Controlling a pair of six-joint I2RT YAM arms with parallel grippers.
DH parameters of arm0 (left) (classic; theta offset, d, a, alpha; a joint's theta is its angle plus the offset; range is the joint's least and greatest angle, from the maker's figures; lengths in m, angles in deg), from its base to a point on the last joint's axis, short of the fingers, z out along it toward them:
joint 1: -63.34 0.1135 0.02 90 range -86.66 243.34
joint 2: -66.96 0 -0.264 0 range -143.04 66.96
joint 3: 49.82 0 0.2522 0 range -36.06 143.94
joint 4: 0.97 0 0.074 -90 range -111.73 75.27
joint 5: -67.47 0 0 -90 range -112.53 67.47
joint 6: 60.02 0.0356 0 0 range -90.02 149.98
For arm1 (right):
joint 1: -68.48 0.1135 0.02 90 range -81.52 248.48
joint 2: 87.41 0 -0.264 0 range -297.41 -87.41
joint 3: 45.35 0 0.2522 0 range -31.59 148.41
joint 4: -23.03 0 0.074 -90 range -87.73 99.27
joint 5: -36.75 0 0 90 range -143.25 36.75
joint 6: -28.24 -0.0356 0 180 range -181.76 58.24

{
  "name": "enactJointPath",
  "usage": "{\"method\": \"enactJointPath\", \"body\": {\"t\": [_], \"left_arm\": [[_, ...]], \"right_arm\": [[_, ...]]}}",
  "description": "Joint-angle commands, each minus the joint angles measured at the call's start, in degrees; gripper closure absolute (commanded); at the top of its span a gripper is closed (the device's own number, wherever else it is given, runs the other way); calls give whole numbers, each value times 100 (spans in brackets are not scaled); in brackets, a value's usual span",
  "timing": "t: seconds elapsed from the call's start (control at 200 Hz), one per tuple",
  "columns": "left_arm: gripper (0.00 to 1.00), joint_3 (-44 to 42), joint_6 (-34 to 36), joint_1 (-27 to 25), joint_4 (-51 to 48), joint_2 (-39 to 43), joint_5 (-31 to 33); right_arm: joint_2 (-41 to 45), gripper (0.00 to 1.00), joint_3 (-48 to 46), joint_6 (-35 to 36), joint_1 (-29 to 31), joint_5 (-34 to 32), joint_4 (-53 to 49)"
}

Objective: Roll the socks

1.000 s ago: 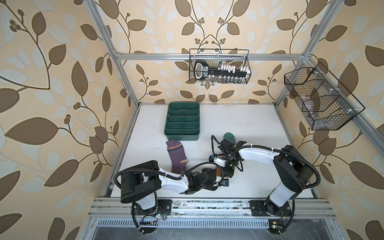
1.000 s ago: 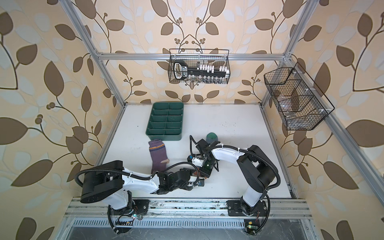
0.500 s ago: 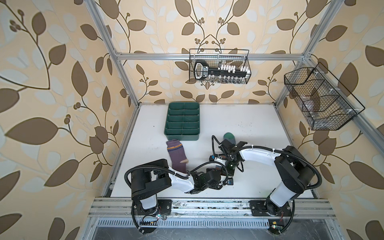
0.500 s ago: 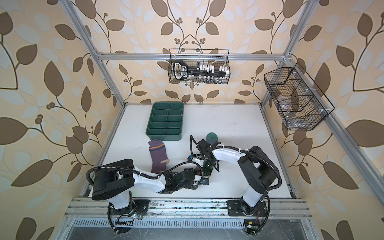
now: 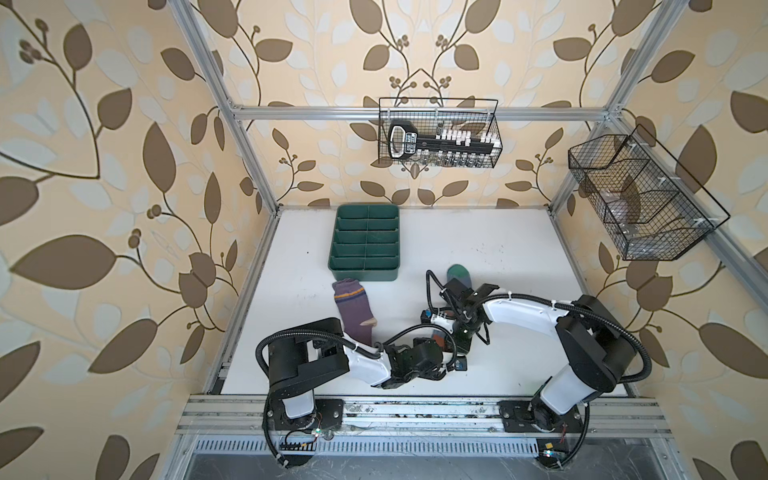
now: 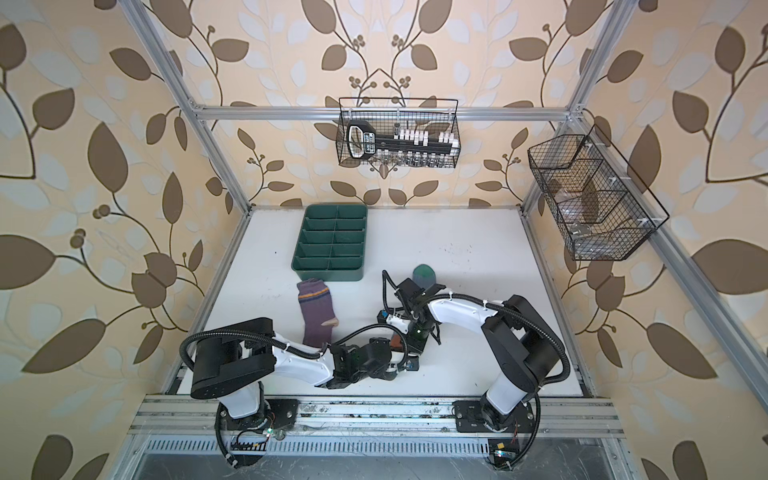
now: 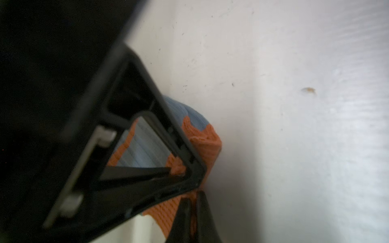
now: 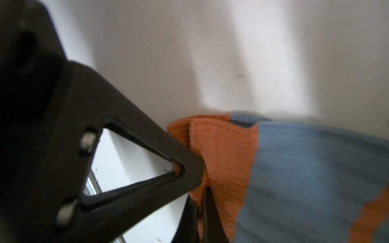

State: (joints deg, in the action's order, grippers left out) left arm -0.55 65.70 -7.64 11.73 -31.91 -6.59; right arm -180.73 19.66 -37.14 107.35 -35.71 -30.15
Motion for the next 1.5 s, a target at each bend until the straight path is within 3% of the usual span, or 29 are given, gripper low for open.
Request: {"method": "enactJointPath", "body": {"t": [0.0, 0.045, 0.105, 0.365, 0.525, 0.57, 0.7, 0.8, 0.9, 0.95, 1.05, 1.21, 1.495], "left_arm": [[100, 126, -481, 27, -405, -150, 414], [100, 165, -519, 32, -495, -155, 492], [100, 184, -591, 29, -558, -115, 505], [100, 390, -808, 23, -1240, 320, 165], [100, 725, -1063, 23, -2113, 625, 53], [100, 917, -1286, 23, -2542, 657, 159], [100, 1180, -1666, 14, -3405, 768, 225], [100, 1079, -1978, 14, -3524, 977, 295], [100, 1011, -2186, 14, -3532, 1103, 321], [100, 992, -2242, 8, -3525, 1124, 291], [100, 975, -2326, 10, -3472, 1124, 239], [100, 938, -2402, 6, -3411, 1168, 164], [100, 920, -2515, 5, -3411, 1212, 67]], "right_arm": [[330, 91, -136, 11, 32, -151, 85], [431, 85, -174, 16, 31, -234, 118], [549, 69, -215, 16, 20, -340, 147], [1561, 51, -271, -257, -156, -1185, 475], [2294, 22, -234, -1263, -706, -2453, 1189], [2433, 21, -137, -1364, -900, -2486, 1215], [2772, 6, 36, -1947, -1692, -2271, 1420], [2664, 8, 162, -2716, -2496, -1753, 1426], [2234, 23, 294, -3244, -3059, -820, 1292], [2039, 25, 308, -3321, -3088, -544, 1278], [1674, 26, 254, -3311, -2690, -463, 1341], [945, 27, 370, -3138, -1657, -972, 1312], [-410, 30, 675, -3222, -1300, -761, 1579]]}}
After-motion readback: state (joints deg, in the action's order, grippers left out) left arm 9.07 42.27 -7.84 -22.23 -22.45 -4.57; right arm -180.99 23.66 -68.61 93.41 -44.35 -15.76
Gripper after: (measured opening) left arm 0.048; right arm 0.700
